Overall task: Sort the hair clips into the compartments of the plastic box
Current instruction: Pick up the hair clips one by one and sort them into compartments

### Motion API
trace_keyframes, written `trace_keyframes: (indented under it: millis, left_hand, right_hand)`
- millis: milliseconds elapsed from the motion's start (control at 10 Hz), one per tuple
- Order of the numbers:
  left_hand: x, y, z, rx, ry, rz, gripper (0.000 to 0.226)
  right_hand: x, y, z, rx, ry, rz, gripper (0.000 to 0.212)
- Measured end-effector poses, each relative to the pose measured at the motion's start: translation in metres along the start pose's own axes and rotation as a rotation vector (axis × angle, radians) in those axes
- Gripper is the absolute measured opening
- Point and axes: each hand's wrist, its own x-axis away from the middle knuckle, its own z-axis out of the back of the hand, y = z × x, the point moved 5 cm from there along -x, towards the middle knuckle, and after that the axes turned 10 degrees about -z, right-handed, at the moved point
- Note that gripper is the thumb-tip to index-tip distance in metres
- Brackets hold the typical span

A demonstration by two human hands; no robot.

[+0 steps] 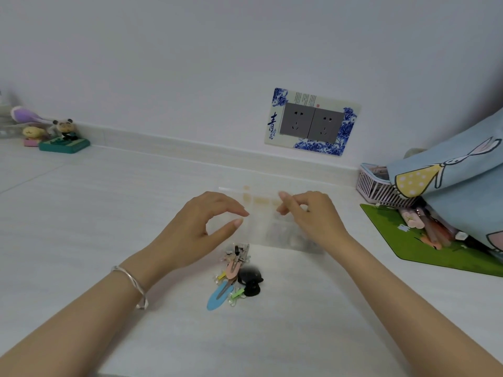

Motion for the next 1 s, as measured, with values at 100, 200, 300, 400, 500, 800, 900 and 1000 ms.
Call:
trace_keyframes:
  millis: [100, 200, 300, 400, 500, 800, 900, 1000]
  left_hand:
    - [0.000, 0.001, 0.000, -0.002, -0.004, -0.001, 0.027]
    - [-0.001, 0.000, 0.000, -0.007, -0.002, 0.002, 0.026]
    - [0.000, -0.003, -0.001, -0.022, -0.004, 0.024, 0.028]
    - [0.002, -0.009, -0.002, -0.045, -0.014, 0.066, 0.034]
    - [0.005, -0.013, -0.004, -0.061, -0.046, 0.098, 0.040]
    - [0.007, -0.019, -0.011, -0.059, -0.097, 0.104, 0.042]
    - [0.007, -0.022, -0.010, -0.036, -0.095, 0.143, 0.036]
    - [0.006, -0.023, -0.008, -0.018, -0.080, 0.170, 0.033]
  right_hand:
    - [0.014, -0.003, 0.013, -0.102, 0.057, 0.017, 0.036]
    - [0.038, -0.011, 0.009, -0.226, -0.131, 0.073, 0.016]
    - [0.068, -0.014, -0.014, -0.211, -0.445, 0.159, 0.010]
    - [0.085, -0.010, -0.032, -0.119, -0.541, 0.218, 0.026]
    - [0.086, -0.008, -0.036, -0.124, -0.505, 0.208, 0.023]
    - [0.074, -0.009, -0.026, -0.360, -0.519, 0.126, 0.032]
    - [0.045, -0.018, -0.007, -0.461, -0.338, 0.121, 0.030]
    - [0.012, -0.024, 0.003, -0.326, -0.181, 0.155, 0.024]
